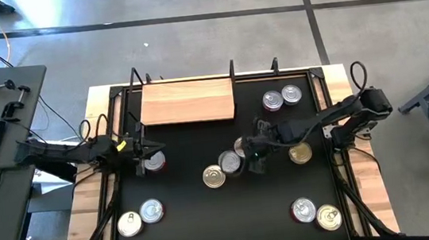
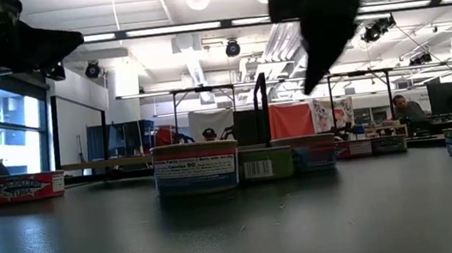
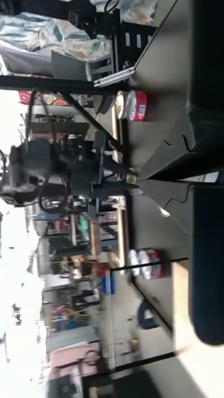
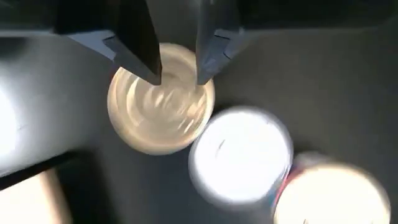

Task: Stack canned seafood by type on shelf
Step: Put the blue pink tuna can on the shelf

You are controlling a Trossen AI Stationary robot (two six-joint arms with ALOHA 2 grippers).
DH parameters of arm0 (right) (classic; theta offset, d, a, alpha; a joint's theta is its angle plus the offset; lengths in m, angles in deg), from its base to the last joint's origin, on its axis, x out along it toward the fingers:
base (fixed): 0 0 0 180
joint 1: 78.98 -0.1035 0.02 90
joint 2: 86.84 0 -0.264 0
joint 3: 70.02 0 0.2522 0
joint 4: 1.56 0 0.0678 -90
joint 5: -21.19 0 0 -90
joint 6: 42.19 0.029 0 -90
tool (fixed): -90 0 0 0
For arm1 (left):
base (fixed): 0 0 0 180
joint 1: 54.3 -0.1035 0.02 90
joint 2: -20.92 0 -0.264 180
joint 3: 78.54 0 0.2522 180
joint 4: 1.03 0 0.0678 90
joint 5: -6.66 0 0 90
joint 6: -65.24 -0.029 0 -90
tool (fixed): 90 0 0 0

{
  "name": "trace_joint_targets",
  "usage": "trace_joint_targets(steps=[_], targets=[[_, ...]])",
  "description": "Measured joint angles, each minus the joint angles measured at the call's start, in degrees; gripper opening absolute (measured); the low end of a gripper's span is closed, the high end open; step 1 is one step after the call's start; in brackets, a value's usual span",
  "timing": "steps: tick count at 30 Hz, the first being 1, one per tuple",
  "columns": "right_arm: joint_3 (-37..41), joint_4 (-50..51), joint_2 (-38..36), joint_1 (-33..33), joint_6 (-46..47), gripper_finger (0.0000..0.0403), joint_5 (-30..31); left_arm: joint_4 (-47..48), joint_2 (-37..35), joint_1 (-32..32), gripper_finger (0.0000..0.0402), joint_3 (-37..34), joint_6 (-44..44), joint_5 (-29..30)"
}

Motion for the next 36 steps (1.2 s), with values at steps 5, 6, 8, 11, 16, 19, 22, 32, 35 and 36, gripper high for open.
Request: trace_joint_targets(steps=[5,6,8,11,16,19,22,32,35,36], targets=[[9.1,-10.2,0.0,-5.2,-2.9,0.0149,1.8,-4.3,7.6,0.1,0.0,0.0,3.9,1.0],[11.3,-14.3,0.1,-6.0,-3.3,0.0157,3.3,-5.3,9.1,0.1,0.0,0.0,4.1,1.3],[15.0,-22.1,0.2,-7.1,-5.0,0.0169,6.2,-7.3,12.1,0.1,0.0,0.2,4.1,2.0],[17.9,-30.4,0.2,-7.7,-7.6,0.0176,9.2,-8.6,15.9,0.1,0.0,2.0,4.1,2.1],[19.4,-35.0,0.2,-7.5,-17.2,0.0177,11.6,-8.5,21.3,0.1,0.0,5.9,4.1,2.1],[21.8,-38.7,0.2,-7.0,-25.9,0.0177,13.6,-8.7,24.1,0.1,0.0,7.9,3.7,2.1],[23.5,-41.4,0.2,-5.8,-27.8,0.0175,15.5,-8.9,26.8,0.1,0.0,9.1,3.7,2.1],[25.9,-45.1,2.2,-3.9,-32.8,0.0088,11.7,-15.9,33.0,0.1,0.0,9.3,2.1,2.1],[25.8,-46.3,4.3,-4.0,-35.2,0.0061,12.7,-16.0,33.7,0.1,0.0,9.3,2.1,2.1],[25.8,-46.6,4.9,-4.0,-35.7,0.0052,13.5,-15.9,33.9,0.1,0.0,9.3,2.1,2.1]])
